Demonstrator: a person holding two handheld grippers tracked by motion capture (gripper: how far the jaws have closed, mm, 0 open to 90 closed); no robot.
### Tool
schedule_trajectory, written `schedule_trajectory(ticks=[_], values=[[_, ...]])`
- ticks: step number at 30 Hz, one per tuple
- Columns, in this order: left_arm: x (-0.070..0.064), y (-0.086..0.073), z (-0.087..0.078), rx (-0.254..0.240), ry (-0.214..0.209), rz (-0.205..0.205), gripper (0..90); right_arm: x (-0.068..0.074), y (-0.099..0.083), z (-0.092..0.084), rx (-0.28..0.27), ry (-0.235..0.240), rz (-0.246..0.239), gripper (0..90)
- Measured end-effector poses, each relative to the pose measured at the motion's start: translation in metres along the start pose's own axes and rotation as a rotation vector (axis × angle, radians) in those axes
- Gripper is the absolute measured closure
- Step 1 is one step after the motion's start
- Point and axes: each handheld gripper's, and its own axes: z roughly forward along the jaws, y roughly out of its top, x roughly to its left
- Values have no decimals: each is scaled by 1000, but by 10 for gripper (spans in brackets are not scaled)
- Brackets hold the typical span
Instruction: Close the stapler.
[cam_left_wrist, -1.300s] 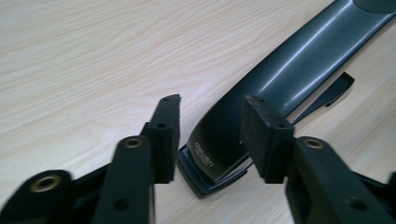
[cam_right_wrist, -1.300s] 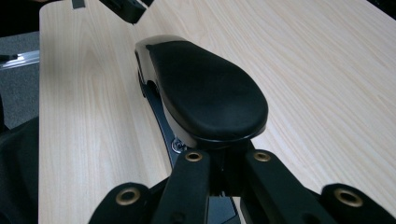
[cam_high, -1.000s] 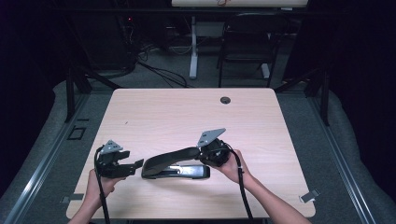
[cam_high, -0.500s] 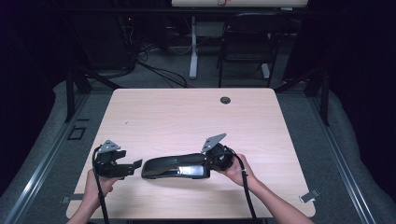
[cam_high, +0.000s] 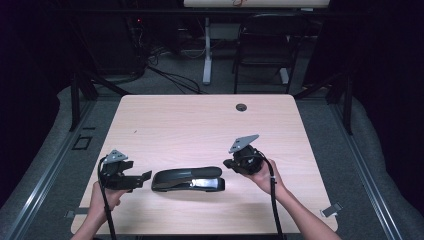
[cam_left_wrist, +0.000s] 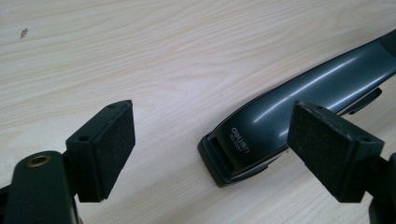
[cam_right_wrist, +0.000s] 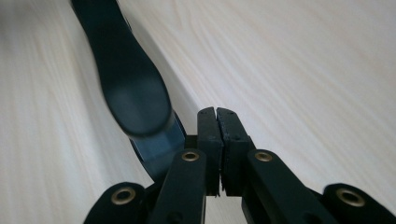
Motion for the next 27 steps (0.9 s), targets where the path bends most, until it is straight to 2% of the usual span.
schedule_trajectory(ticks=[1,4,9,13,16,21,27], values=[[0,0,0,0,1,-1,154,4,4,-6,-31,1,-5,894],[0,0,0,0,2,0,151,15,14,-13,-60,19,-26,892],[0,0,0,0,5,-2,149,32,21,-8,-46,50,-72,890],[1,0,0,3,7,-3,149,33,20,-1,-10,52,-73,893],[1,0,0,3,8,0,149,30,19,-1,-16,70,-61,894],[0,0,0,3,8,4,149,33,17,4,28,48,-83,900],[0,0,0,3,8,3,149,31,13,8,35,64,-57,900]])
